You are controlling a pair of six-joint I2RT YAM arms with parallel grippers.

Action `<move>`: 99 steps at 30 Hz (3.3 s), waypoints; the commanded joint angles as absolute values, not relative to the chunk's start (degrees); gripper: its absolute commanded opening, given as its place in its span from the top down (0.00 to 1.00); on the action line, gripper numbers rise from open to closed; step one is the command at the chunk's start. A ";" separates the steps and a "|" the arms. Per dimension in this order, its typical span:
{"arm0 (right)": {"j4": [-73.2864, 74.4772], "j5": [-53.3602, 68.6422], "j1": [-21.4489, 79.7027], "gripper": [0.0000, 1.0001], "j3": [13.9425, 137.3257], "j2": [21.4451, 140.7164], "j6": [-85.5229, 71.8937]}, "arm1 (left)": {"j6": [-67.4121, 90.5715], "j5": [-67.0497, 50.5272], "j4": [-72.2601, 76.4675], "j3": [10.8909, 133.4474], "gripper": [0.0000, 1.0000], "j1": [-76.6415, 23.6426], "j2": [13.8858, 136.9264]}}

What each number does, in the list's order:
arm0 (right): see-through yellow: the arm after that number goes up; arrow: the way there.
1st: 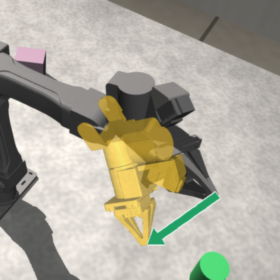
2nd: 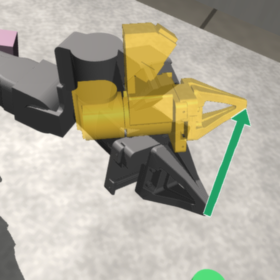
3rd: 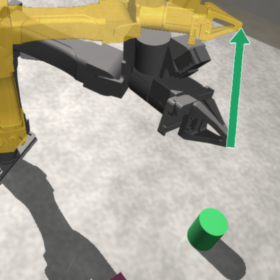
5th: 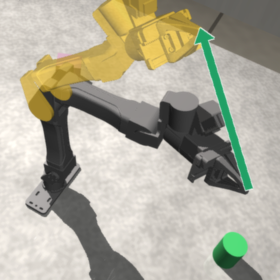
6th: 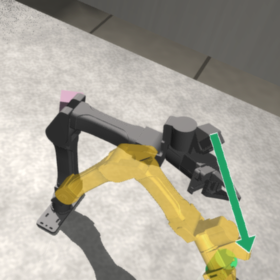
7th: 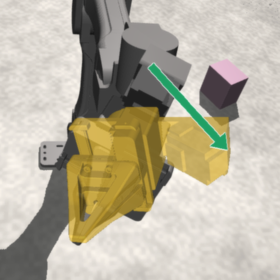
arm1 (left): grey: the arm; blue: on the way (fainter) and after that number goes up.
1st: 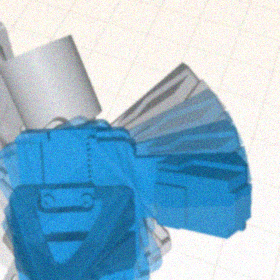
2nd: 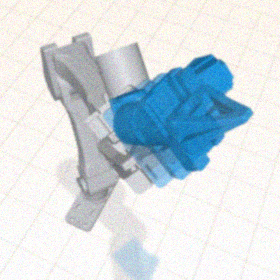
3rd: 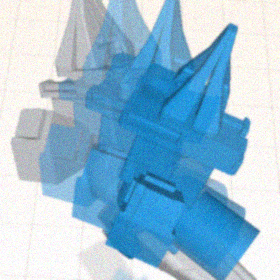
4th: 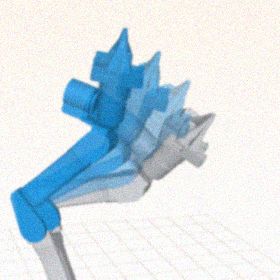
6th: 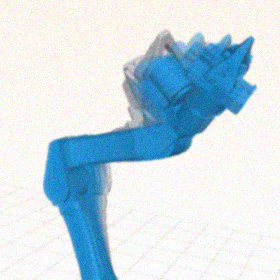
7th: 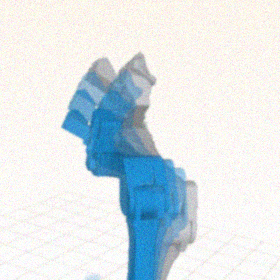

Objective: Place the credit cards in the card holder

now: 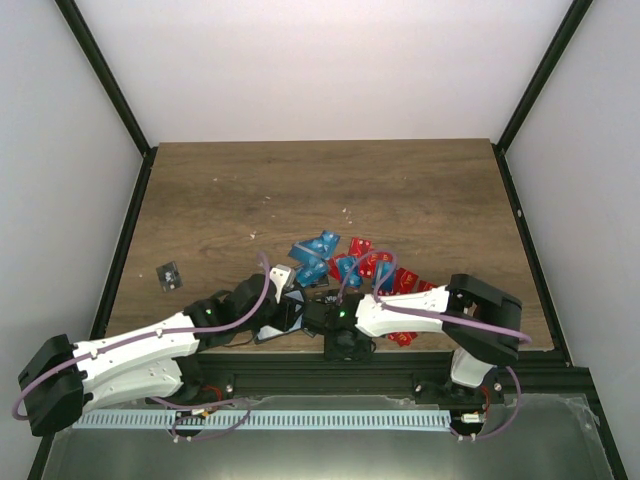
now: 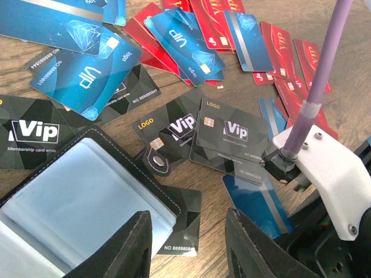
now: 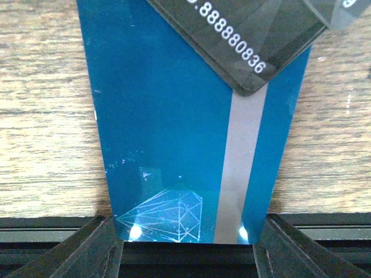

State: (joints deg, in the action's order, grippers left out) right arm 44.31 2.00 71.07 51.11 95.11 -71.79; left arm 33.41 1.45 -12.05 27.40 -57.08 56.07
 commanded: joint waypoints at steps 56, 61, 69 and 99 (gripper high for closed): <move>32.52 -8.43 69.35 0.41 52.52 65.98 -54.93 | 47.02 -27.37 8.63 25.50 0.56 -47.90 51.29; 31.70 -7.84 69.32 0.41 52.21 66.08 -54.41 | 47.44 -27.67 10.35 25.66 0.71 -47.89 53.61; 31.31 -7.30 69.35 0.39 52.56 66.72 -53.33 | 47.79 -25.99 10.45 25.46 0.96 -47.84 54.23; 8.06 10.18 55.92 0.23 49.41 82.51 -30.85 | 58.83 -3.17 -23.02 15.03 0.96 -47.81 32.82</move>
